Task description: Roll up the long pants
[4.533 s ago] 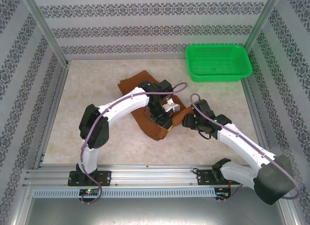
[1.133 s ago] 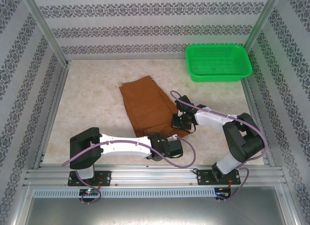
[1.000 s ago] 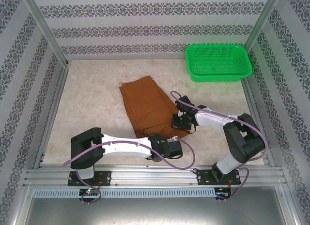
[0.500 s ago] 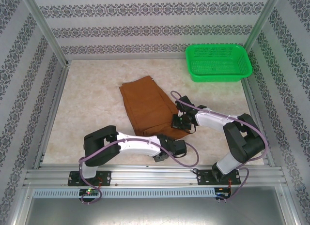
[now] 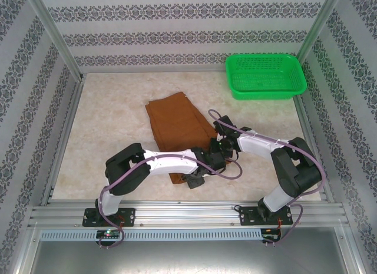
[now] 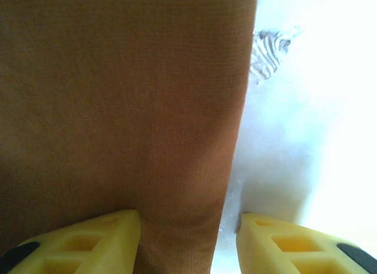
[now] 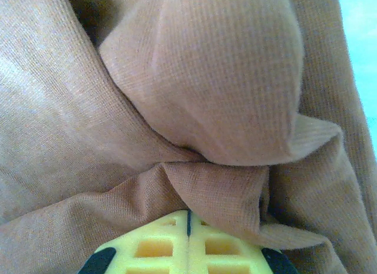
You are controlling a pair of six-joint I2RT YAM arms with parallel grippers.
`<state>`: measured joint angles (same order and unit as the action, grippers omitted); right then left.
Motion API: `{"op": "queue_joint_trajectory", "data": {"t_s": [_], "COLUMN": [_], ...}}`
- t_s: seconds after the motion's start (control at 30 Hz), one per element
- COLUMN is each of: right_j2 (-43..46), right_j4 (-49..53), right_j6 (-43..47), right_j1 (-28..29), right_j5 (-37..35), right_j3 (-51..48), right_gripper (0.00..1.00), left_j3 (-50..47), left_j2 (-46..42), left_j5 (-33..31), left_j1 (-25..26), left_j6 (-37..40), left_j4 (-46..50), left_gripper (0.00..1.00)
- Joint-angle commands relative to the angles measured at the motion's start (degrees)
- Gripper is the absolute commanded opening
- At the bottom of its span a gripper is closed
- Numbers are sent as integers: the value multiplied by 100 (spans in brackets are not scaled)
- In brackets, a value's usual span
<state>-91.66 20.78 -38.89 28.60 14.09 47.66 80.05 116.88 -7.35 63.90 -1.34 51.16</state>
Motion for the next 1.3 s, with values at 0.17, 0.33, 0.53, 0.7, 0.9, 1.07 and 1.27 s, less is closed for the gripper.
{"op": "queue_joint_trajectory", "data": {"t_s": [0.17,0.33,0.53,0.7,0.9,1.07,1.27], "right_j2": [-83,-104,-150,-102,121,57,64], "right_j4": [275,248,203,288,319,374,410], "right_j6": [-37,-40,-102,-92,-150,-114,-136], "right_j1": [-55,-63,-39,-21,-30,-30,1], "right_j5": [-5,23,84,52,-63,-32,-55], "right_j3": [-29,-71,-66,-39,-149,-86,-152], "right_gripper": [0,0,0,0,0,0,0], "left_j3": [-13,-501,-773,-795,-171,-286,-101], "left_j2": [1399,607,466,806,1539,1221,1324], "left_j5": [-2525,-2412,-3741,-3993,-4569,-4652,-4447], "left_j1": [-1058,-823,-305,-263,-561,-632,-797], "left_j6": [-351,-288,-163,-94,-293,-339,-42], "left_j4": [-591,-1059,-1448,-1610,-1171,-1445,-1503], "left_gripper": [49,59,62,64,64,66,66]}}
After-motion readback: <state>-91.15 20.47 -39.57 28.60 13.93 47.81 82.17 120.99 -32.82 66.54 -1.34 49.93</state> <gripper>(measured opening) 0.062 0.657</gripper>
